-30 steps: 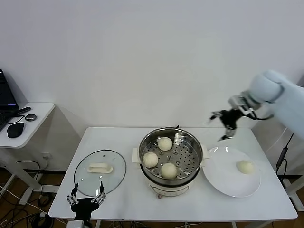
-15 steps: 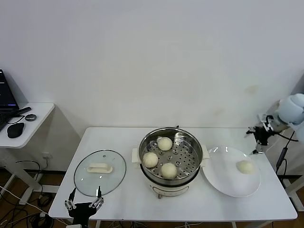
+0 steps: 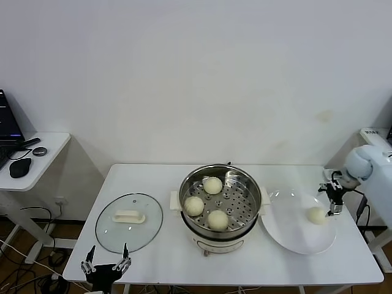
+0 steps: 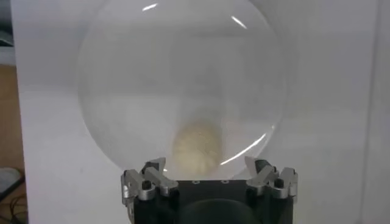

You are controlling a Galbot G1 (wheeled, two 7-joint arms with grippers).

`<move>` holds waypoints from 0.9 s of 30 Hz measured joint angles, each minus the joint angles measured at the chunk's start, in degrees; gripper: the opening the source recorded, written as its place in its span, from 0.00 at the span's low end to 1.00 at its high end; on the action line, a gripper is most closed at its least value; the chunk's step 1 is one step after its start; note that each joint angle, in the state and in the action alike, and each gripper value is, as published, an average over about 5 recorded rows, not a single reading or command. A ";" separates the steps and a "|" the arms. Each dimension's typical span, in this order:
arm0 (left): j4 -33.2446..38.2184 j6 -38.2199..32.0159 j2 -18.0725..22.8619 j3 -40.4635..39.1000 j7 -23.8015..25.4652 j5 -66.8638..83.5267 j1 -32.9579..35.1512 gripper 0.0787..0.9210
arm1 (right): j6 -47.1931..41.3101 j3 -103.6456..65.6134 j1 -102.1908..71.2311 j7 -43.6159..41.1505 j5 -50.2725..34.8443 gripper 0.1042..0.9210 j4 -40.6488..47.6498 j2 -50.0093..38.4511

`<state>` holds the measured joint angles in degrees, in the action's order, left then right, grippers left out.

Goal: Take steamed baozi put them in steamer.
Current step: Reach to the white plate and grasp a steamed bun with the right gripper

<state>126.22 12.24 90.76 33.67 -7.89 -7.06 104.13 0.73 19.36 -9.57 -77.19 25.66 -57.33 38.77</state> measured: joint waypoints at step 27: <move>-1.41 0.02 -0.25 0.24 0.40 -0.10 -0.85 0.88 | 1.99 -3.30 -3.50 4.06 6.46 0.88 7.68 5.78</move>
<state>124.81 12.27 90.51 33.91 -7.48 -7.16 103.28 2.72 16.06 -13.07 -73.12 32.12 -49.65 44.55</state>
